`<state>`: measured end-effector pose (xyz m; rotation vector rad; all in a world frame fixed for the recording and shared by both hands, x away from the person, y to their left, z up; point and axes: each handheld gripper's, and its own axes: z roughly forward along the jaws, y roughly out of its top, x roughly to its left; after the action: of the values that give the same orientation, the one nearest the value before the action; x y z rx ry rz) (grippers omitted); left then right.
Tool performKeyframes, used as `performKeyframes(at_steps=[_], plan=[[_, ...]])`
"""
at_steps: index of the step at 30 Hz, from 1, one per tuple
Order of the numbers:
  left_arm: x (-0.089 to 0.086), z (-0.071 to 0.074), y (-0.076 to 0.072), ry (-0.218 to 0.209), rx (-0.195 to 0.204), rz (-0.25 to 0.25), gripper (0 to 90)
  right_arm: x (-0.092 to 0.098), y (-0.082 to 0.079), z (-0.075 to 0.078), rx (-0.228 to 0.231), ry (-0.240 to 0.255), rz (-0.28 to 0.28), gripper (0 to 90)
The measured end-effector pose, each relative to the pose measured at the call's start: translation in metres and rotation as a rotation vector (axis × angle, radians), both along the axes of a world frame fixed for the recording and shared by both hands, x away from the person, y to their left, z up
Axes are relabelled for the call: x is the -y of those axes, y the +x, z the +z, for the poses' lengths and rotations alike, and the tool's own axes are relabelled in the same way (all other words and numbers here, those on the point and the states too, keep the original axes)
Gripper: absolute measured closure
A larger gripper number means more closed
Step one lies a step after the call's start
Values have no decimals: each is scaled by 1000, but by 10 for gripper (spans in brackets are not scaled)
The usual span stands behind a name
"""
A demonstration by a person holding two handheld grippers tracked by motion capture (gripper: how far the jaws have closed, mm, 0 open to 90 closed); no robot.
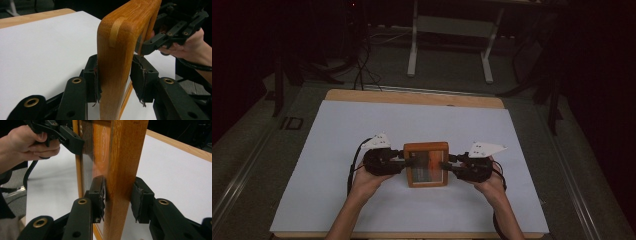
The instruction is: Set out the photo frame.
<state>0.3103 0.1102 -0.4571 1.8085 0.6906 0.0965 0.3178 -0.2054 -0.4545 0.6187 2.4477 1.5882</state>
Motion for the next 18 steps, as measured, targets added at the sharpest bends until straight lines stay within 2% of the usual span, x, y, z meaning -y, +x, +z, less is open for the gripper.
performKeyframes(at_steps=[10, 18], plan=[[-6, -2, 1, -11, -6, 37, 597, -8, 1, -11, -41, 46, -37, 644], [-9, -8, 3, -5, -20, 54, 591, -14, 3, -22, -78, 44, -46, 642]])
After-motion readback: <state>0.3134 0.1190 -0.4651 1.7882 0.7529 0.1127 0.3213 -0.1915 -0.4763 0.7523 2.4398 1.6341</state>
